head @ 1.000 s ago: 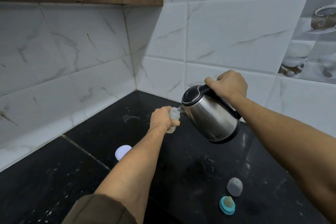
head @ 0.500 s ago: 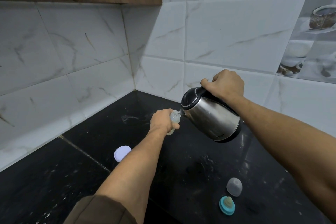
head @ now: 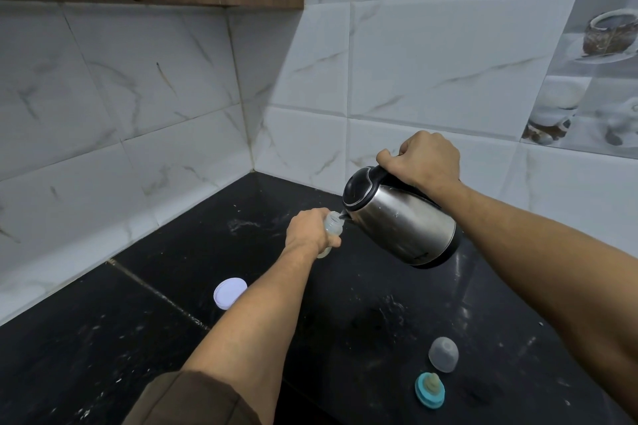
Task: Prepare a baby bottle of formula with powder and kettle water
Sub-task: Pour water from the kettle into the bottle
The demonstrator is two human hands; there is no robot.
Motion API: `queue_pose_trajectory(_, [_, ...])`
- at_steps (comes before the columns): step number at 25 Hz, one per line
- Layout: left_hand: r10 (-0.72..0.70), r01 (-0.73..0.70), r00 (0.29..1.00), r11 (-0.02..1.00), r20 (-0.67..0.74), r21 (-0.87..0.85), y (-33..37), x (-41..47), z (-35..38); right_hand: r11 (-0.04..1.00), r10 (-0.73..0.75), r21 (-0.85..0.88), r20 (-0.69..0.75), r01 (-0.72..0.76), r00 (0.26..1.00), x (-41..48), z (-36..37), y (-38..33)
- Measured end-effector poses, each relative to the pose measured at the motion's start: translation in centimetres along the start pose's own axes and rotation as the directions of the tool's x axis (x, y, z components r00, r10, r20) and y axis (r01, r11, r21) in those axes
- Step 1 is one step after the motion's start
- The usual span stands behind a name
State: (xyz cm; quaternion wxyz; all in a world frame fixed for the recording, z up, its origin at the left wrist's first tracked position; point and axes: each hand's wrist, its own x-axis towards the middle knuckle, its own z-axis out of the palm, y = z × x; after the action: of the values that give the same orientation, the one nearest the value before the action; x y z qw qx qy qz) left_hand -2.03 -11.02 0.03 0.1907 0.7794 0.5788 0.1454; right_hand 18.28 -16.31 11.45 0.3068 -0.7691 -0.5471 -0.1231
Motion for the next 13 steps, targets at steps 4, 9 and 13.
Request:
queue_pose_trajectory(4, [0.008, -0.008, 1.000, 1.000, 0.002, 0.004, 0.26, -0.14, 0.14, 1.000, -0.003, -0.013, 0.001, 0.003, 1.000, -0.12, -0.19, 0.17])
queue_pose_trajectory(9, [0.017, -0.017, 1.000, 1.000, 0.026, 0.002, 0.57, -0.24, 0.31, 1.000, -0.003, -0.022, -0.003, 0.003, 1.000, -0.28, -0.48, 0.34])
queue_pose_trajectory(13, [0.026, -0.026, 0.999, 1.000, 0.026, 0.000, 0.55, -0.35, 0.39, 0.999, -0.007, -0.032, -0.002, 0.007, 1.000, -0.40, -0.58, 0.45])
